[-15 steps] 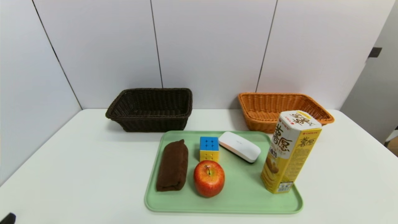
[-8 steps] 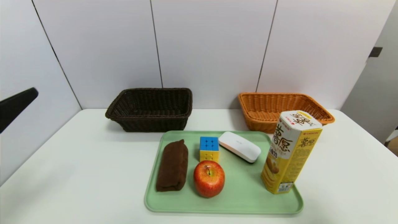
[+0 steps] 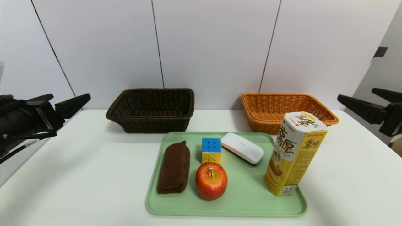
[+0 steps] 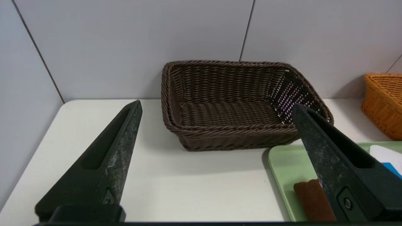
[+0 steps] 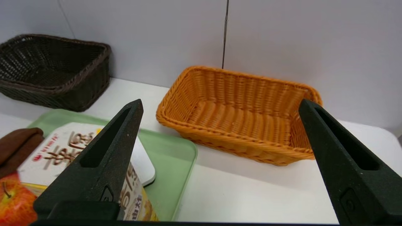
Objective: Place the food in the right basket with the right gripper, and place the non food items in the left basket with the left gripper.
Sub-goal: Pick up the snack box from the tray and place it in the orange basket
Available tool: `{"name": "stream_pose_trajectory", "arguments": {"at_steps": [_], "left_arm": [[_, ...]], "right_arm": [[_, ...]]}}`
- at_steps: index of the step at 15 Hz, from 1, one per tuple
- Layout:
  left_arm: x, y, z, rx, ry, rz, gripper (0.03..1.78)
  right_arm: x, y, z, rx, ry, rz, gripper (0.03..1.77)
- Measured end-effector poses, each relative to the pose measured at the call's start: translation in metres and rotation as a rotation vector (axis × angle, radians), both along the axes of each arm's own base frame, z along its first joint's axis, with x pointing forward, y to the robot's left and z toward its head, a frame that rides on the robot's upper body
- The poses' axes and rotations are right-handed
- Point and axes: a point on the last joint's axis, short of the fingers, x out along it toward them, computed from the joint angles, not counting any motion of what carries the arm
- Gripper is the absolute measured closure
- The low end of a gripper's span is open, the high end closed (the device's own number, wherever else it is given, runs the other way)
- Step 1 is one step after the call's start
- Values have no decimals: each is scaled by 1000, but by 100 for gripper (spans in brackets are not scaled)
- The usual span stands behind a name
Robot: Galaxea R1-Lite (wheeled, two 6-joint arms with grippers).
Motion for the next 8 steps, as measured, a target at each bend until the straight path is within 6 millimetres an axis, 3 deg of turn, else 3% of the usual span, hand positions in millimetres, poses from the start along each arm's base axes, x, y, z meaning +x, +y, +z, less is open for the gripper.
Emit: {"name": "stream_pose_trajectory", "arguments": {"at_steps": [2,5,8], "left_arm": [[3,0,-5,1,24,0,12],[5,0,-8,0,34,0,12],[5,0,-9,1,42,0,12]], "right_arm": [[3,0,-13,-1,31,0,9],[-3,1,-16,-1,30,7,9],[-27,5,-12,2,-3,53,9]]}}
